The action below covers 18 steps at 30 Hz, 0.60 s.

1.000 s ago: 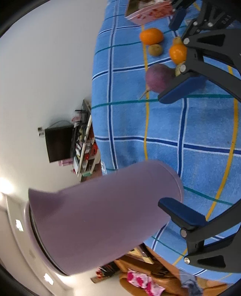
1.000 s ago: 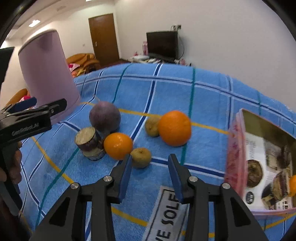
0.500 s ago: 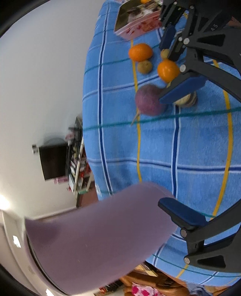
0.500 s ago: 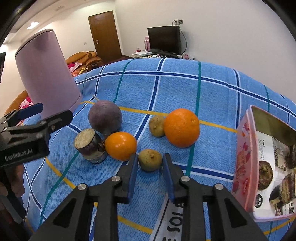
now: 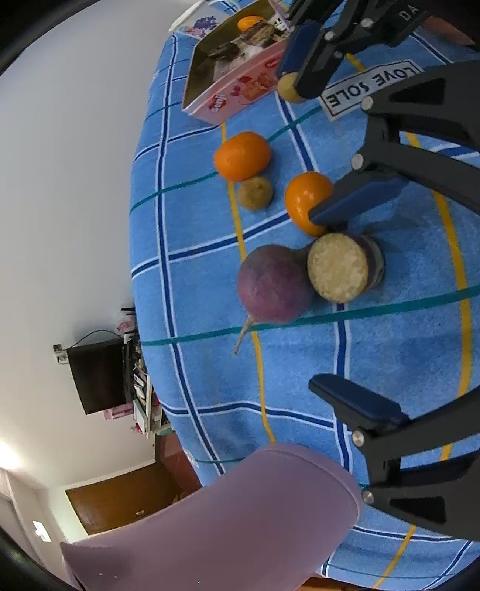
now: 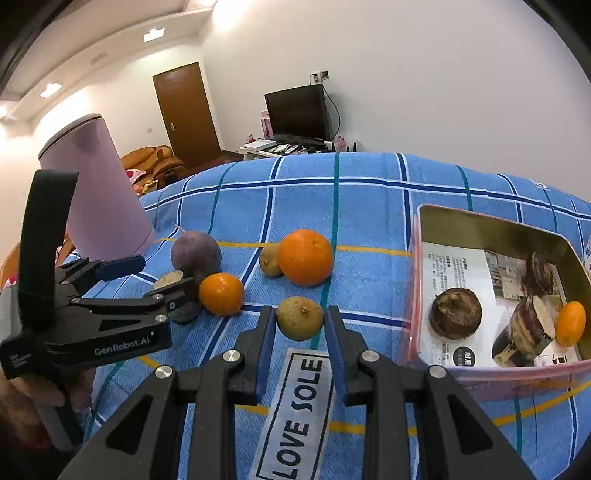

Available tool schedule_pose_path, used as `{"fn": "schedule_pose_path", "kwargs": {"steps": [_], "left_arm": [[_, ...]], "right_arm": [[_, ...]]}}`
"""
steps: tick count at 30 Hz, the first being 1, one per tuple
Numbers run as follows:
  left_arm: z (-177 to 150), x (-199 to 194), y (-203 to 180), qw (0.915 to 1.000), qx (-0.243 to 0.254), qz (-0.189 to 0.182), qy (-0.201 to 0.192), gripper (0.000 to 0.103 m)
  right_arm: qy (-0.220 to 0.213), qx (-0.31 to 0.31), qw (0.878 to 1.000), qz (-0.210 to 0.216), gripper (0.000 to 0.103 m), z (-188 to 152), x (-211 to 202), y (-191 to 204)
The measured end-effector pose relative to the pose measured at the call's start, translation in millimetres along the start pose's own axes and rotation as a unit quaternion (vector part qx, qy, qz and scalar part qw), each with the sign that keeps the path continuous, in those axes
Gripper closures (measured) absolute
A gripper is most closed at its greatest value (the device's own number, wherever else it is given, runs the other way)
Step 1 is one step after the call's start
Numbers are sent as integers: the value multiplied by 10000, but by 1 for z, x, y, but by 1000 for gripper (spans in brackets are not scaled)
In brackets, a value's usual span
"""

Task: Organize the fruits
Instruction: 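Grasp the small brown fruit with the right gripper while the left gripper grasps the cut taro slice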

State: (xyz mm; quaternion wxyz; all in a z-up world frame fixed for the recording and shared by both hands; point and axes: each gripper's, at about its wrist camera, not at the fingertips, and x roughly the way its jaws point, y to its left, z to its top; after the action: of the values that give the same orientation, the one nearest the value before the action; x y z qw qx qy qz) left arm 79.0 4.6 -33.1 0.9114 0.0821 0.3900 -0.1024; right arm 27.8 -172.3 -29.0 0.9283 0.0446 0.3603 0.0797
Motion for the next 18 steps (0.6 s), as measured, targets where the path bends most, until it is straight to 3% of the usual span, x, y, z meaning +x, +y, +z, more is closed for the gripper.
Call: {"fn": "schedule_pose_path", "kwargs": {"steps": [6, 11, 16, 18], "left_arm": [[-2, 2, 5, 9990, -143, -377, 199, 19], [-7, 11, 5, 9980, 217, -240, 535, 17], [-6, 14, 5, 9990, 14, -150, 426, 15], [-6, 14, 1, 9996, 53, -1, 293, 21]], "right_arm": [[27, -74, 10000, 28, 74, -1, 2, 4], [129, 6, 9999, 66, 74, -1, 7, 1], [90, -42, 9999, 79, 74, 0, 6, 3], [51, -82, 9999, 83, 74, 0, 5, 4]]}}
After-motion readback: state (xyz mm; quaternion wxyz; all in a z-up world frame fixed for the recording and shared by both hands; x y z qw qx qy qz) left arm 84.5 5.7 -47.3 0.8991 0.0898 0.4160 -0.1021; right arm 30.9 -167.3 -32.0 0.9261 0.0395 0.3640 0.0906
